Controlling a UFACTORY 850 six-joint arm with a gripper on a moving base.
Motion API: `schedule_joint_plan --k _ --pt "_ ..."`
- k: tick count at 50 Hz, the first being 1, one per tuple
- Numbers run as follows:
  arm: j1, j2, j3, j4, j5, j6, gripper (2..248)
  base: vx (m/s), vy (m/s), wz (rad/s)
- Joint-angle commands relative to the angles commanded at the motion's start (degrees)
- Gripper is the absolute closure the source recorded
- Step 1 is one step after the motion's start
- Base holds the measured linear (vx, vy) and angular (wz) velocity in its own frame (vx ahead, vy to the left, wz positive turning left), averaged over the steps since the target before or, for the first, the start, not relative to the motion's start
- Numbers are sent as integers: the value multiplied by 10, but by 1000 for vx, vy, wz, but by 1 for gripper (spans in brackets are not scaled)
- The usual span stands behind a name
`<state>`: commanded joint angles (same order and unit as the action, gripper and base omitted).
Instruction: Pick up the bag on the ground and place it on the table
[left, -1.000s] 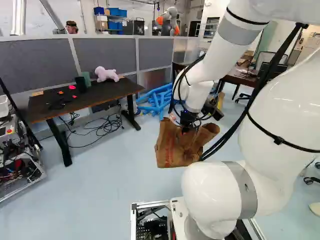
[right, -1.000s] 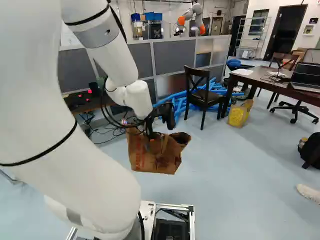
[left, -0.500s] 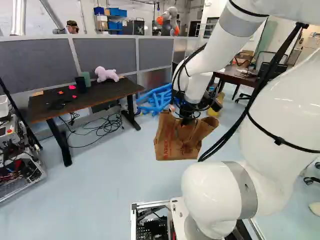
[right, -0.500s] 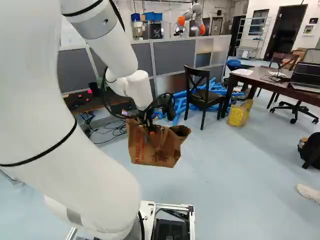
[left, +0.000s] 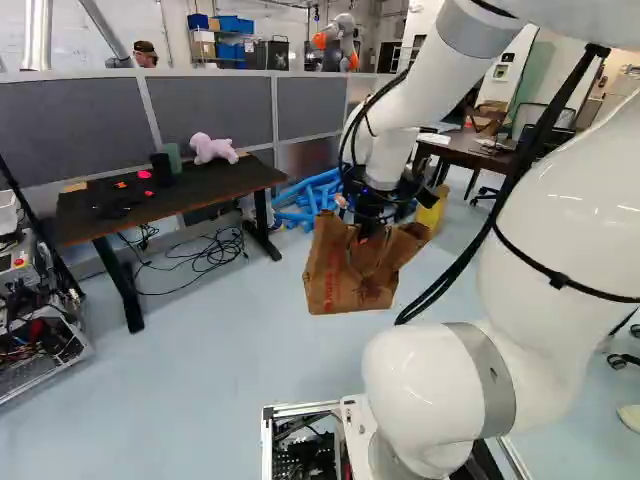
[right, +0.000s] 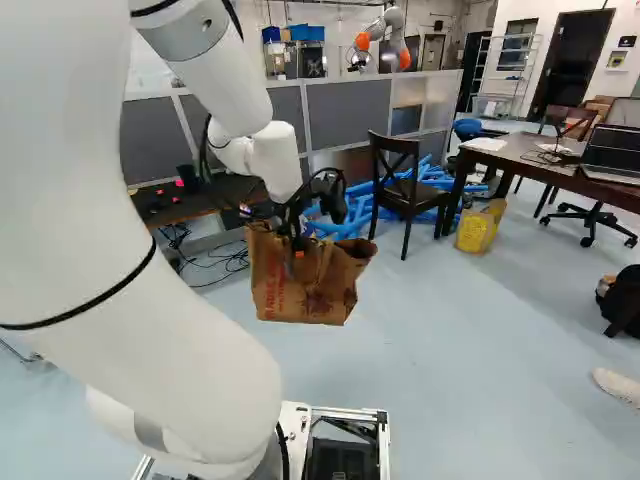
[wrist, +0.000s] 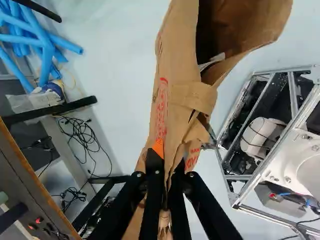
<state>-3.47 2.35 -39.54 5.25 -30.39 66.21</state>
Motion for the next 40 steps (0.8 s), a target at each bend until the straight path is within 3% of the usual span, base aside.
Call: schedule_joint_plan --k 19,40 --pt "21 25 -13 0 -47 0 229 0 0 0" --pt "24 43 -37 0 -90 0 229 0 0 0"
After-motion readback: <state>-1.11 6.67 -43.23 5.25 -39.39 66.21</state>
